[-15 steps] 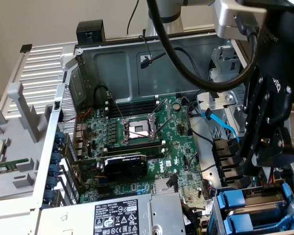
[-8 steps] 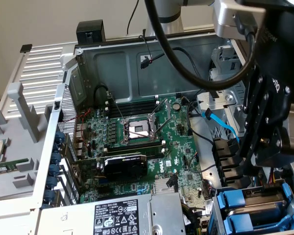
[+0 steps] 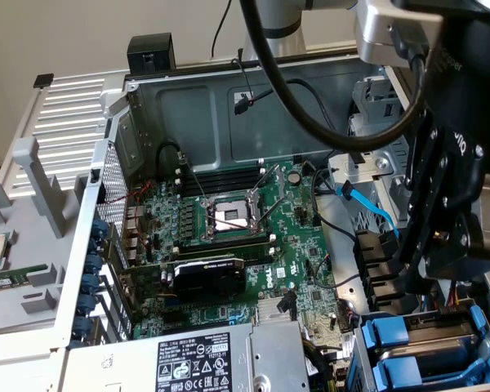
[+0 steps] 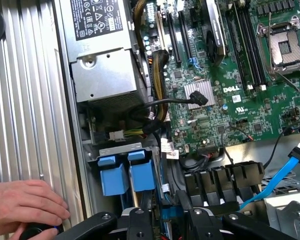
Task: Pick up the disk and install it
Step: 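Insert the second disk wire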
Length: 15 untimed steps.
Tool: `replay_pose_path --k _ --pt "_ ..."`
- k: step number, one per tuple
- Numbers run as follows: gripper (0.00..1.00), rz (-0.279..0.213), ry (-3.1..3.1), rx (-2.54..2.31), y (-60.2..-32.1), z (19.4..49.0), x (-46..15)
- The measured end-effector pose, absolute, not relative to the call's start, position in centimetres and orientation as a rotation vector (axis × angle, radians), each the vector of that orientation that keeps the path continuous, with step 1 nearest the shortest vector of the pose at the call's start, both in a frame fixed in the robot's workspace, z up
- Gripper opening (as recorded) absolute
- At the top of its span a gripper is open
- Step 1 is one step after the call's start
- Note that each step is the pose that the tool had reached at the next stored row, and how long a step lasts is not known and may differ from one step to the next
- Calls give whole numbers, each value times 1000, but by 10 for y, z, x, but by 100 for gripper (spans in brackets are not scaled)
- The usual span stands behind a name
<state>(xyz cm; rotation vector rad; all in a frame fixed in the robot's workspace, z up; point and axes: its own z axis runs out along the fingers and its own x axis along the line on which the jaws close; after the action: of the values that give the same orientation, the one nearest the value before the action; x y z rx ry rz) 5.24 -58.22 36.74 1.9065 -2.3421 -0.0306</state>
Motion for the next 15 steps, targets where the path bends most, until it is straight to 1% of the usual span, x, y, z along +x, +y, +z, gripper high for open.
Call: replay_pose_path --k 15 --pt "33 -29 -2327 1925 -582 367 51"
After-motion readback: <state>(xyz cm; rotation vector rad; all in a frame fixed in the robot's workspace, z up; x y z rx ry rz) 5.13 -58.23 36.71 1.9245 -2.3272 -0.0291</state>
